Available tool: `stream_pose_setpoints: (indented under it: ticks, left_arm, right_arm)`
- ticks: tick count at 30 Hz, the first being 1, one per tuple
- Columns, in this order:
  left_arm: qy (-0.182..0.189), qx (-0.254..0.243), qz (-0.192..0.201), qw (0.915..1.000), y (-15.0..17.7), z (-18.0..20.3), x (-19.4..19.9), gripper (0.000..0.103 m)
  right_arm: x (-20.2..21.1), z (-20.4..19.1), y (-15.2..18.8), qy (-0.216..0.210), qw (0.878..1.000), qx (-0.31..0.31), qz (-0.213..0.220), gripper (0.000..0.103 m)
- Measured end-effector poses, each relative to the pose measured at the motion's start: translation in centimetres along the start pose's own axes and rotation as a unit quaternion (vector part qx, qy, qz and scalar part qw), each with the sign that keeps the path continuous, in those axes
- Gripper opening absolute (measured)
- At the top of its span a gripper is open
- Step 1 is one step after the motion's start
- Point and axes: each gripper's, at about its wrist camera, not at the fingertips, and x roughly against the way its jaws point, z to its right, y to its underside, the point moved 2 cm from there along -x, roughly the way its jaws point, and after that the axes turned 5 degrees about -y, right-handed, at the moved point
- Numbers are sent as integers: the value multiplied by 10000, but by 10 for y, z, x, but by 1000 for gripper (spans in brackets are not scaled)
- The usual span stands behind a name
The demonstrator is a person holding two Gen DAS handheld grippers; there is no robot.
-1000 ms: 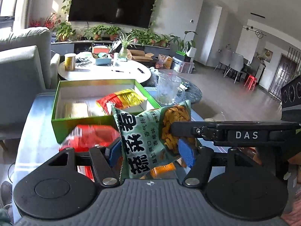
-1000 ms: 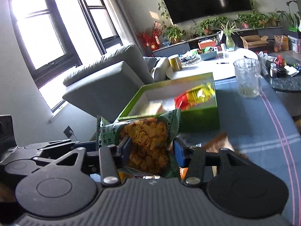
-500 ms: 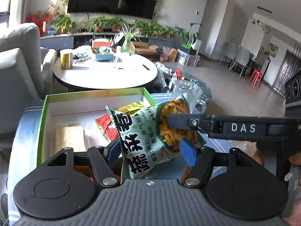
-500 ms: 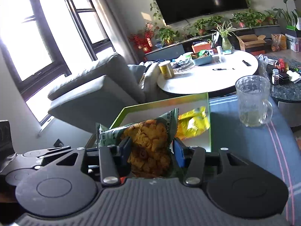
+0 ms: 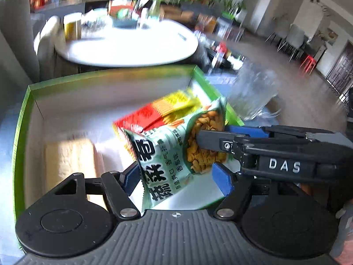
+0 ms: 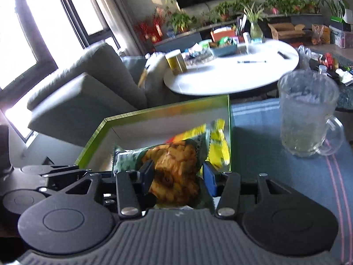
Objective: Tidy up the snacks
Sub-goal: 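Carry the green cracker bag into the box and open the right gripper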
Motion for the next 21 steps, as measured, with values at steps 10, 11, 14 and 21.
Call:
stream_pose_setpoints:
  ticks: [10, 11, 14, 21]
  left_arm:
    - [17, 94, -537, 9985, -23, -12, -36, 73]
    - [-2, 86, -522, 9986, -22, -12, -35, 73]
    - [47, 148, -475, 9987, -17, -12, -27, 73]
    - [56, 425, -92, 9990, -9, -20, 15, 73]
  right_arm:
    - [-29, 3, -14, 277, 9995, 134, -54, 53]
    - [-30, 4, -14, 278, 9995, 116, -44, 53]
    - [-24, 3, -10, 223, 9997, 62, -6, 58]
    - [12, -2, -8, 130, 9991, -102, 401, 65]
